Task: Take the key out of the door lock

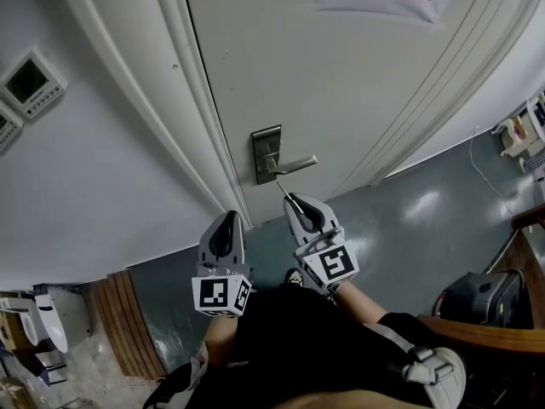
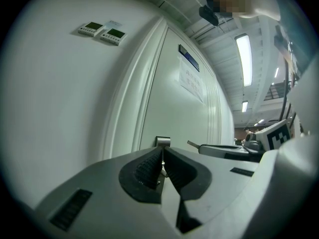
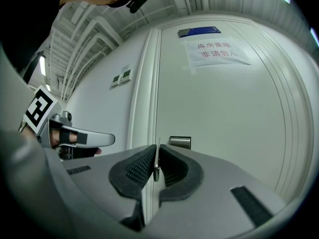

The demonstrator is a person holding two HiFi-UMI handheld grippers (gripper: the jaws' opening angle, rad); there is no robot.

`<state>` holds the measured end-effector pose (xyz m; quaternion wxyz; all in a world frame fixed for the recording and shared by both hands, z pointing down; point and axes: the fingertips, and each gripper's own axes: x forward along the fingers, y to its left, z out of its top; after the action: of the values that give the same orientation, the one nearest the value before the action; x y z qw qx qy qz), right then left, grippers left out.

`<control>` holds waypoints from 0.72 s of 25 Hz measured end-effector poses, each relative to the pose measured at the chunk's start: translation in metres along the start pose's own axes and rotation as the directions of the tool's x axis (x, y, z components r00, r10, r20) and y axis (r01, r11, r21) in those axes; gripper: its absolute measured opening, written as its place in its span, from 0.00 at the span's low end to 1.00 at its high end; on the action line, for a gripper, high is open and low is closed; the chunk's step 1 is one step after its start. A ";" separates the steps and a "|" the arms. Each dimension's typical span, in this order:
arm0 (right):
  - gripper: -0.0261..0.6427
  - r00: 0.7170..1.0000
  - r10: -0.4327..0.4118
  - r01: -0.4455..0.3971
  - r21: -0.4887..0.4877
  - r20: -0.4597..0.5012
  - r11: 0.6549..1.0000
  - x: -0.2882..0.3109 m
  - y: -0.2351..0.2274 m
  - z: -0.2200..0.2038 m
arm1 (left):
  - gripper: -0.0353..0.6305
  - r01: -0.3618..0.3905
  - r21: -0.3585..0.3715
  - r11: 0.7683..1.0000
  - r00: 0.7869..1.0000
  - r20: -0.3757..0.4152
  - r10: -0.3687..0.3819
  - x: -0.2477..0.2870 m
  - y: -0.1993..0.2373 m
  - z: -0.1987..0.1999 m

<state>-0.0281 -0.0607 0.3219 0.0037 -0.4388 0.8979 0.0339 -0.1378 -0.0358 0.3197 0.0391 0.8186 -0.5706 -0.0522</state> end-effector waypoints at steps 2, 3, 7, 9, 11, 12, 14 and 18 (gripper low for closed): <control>0.08 1.000 0.002 -0.002 -0.001 0.000 1.000 0.000 0.001 0.000 | 0.10 -0.005 -0.001 1.000 1.000 -0.004 0.005 -0.001 0.001 0.000; 0.08 1.000 0.002 -0.002 0.001 0.000 1.000 -0.001 0.001 0.000 | 0.10 -0.006 -0.002 1.000 1.000 -0.003 0.006 -0.001 0.001 0.000; 0.08 1.000 -0.001 0.001 0.005 -0.004 1.000 -0.002 0.001 0.000 | 0.10 -0.002 -0.006 1.000 1.000 -0.003 0.002 -0.001 0.000 -0.002; 0.08 1.000 -0.002 0.002 0.004 -0.003 1.000 -0.002 0.000 0.000 | 0.10 -0.005 -0.005 1.000 1.000 -0.007 0.005 -0.002 0.000 -0.001; 0.08 1.000 -0.001 0.001 0.004 0.001 1.000 -0.002 0.000 0.001 | 0.10 -0.009 -0.003 1.000 1.000 -0.011 0.009 -0.002 0.000 0.000; 0.08 1.000 0.001 -0.001 0.005 0.003 1.000 -0.002 0.000 0.001 | 0.10 -0.010 -0.003 1.000 1.000 -0.009 0.010 -0.002 0.001 -0.001; 0.08 1.000 0.007 -0.007 0.008 0.003 1.000 -0.001 0.001 0.001 | 0.10 -0.008 -0.006 1.000 1.000 0.000 0.008 -0.001 0.002 -0.002; 0.08 1.000 0.013 -0.013 0.005 0.002 1.000 -0.001 0.001 0.001 | 0.10 -0.015 -0.002 1.000 1.000 -0.006 0.015 -0.001 0.003 0.000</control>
<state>-0.0287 -0.0596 0.3209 0.0056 -0.4331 0.9008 0.0319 -0.1413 -0.0362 0.3202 0.0420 0.8143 -0.5767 -0.0502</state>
